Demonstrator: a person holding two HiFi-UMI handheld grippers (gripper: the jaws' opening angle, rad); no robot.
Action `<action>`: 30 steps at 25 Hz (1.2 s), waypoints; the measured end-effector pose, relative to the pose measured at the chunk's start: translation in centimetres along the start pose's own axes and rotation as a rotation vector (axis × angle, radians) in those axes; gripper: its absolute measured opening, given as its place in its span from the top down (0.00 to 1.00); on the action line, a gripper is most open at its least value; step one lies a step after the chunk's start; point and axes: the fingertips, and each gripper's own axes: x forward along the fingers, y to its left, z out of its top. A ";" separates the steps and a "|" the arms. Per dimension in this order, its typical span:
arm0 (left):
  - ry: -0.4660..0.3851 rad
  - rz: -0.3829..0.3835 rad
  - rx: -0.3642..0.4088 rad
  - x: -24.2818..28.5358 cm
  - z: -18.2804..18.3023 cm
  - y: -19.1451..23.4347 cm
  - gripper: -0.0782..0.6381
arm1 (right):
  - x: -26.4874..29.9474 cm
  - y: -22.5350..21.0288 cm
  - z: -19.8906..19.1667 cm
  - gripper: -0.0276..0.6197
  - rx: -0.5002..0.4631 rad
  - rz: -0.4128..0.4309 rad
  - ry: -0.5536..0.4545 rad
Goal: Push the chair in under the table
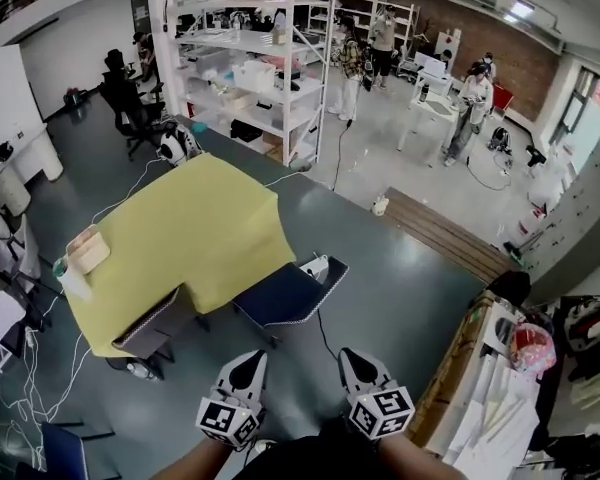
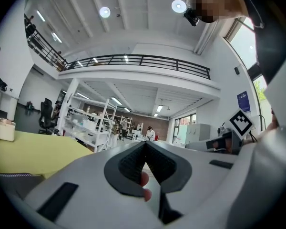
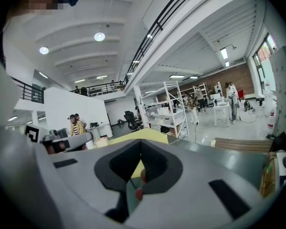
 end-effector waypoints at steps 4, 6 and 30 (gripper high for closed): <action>0.021 -0.013 -0.001 4.2 -0.6 -2.6 0.88 | -1.0 -4.7 1.0 0.94 0.016 -0.017 -0.031; 0.031 -0.028 0.006 6.2 -1.0 -4.0 0.88 | -1.4 -6.9 1.3 0.94 0.023 -0.025 -0.039; 0.101 -0.210 0.034 31.5 -5.1 -22.2 0.88 | -7.9 -34.4 6.0 0.94 0.056 -0.148 -0.084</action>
